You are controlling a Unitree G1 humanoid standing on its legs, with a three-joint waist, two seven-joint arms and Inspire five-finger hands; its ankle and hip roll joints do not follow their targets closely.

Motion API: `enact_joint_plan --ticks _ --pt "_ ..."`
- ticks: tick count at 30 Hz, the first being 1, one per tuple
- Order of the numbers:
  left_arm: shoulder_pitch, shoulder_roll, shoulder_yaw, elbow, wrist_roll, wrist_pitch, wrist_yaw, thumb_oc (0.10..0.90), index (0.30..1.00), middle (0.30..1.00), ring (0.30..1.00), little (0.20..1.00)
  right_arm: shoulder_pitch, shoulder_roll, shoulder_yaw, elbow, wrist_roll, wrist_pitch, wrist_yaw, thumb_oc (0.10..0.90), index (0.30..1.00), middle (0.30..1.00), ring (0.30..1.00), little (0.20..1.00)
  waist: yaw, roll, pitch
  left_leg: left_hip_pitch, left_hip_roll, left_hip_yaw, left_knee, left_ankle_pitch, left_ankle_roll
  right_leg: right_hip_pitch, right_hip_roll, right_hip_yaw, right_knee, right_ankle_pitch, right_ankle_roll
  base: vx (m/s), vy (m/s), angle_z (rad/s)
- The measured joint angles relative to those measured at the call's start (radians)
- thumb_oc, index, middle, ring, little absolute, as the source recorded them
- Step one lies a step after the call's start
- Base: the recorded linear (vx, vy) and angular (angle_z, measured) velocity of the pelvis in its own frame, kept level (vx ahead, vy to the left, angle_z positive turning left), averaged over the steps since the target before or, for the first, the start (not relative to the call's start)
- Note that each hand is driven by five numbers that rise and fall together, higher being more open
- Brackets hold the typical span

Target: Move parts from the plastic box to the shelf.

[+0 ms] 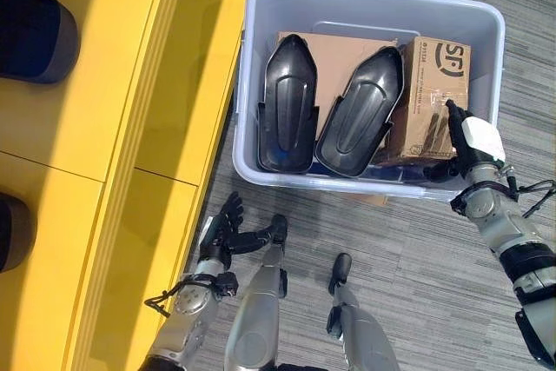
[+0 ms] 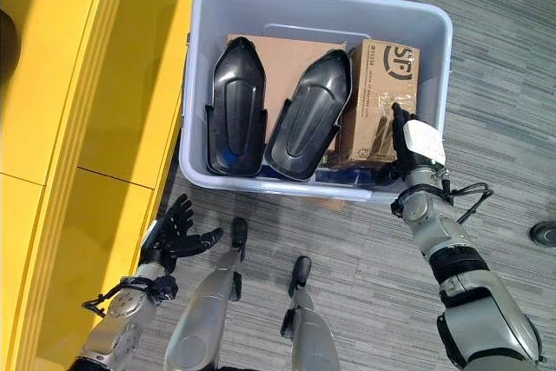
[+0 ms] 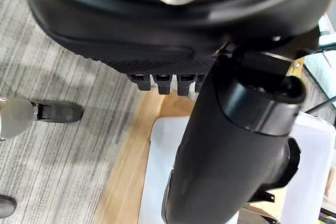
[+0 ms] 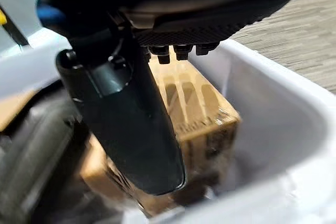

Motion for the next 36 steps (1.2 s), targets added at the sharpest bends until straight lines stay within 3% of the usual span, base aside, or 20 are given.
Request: enact_joint_plan --ticks 19,36 --pt "-0.041 0.000 -0.026 0.011 0.000 -0.019 0.021 0.900 1.000 1.000 1.000 1.000 -0.029 0.065 0.052 0.098 -0.216 0.034 -0.052 0.900 1.000 1.000 1.000 1.000 -0.003 0.002 -0.001 -0.014 0.000 -0.006 0.000 0.006 -0.001 -0.015 0.001 -0.006 0.010 -0.001 0.001 0.00 0.000 0.00" --pt "-0.040 0.000 -0.014 0.012 0.002 -0.019 0.063 0.900 1.000 1.000 1.000 1.000 0.156 0.164 -0.063 -0.063 -0.293 0.065 -0.111 0.900 1.000 1.000 1.000 1.000 -0.023 0.001 -0.001 -0.013 0.000 -0.012 0.000 0.012 0.000 -0.023 0.001 -0.011 0.036 -0.009 0.002 0.00 0.000 0.00"
